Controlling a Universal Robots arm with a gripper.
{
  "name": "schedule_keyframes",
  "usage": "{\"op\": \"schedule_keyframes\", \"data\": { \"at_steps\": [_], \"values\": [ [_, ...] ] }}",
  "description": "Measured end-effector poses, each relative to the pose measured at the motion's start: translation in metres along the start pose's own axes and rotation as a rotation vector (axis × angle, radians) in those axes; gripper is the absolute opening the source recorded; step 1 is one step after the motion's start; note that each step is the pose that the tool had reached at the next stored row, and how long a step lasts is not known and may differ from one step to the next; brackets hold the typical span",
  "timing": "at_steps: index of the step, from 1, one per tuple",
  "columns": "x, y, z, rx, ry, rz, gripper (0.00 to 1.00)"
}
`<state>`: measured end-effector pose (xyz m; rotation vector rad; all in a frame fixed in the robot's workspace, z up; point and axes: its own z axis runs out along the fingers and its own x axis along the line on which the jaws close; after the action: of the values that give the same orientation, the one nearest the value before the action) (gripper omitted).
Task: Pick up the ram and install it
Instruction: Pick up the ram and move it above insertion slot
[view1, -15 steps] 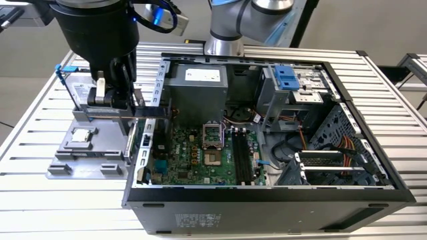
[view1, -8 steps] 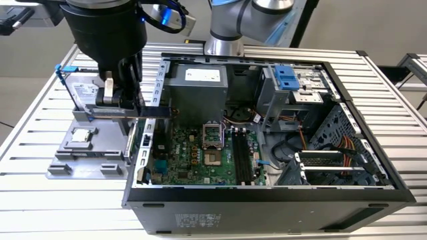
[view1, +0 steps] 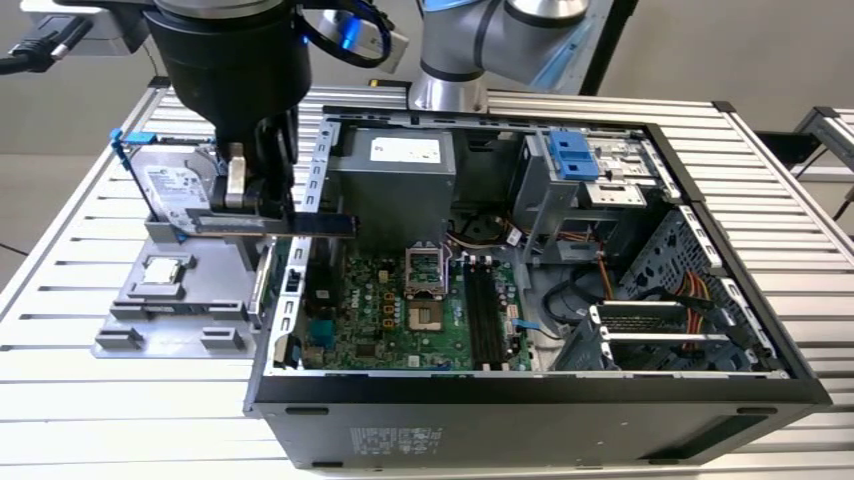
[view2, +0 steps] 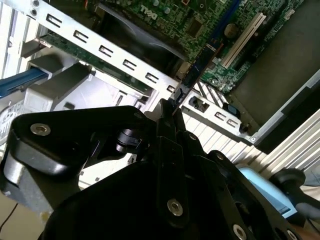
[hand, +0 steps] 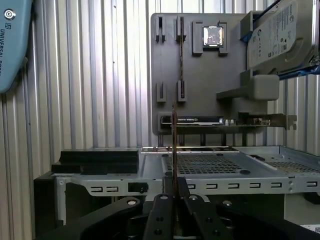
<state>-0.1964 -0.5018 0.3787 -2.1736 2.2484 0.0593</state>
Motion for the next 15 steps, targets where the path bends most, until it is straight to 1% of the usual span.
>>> {"op": "schedule_keyframes", "data": {
  "at_steps": [15],
  "values": [
    [-0.0006, -0.0182, -0.0003, 0.0000, 0.0000, 0.000, 0.00]
  ]
}}
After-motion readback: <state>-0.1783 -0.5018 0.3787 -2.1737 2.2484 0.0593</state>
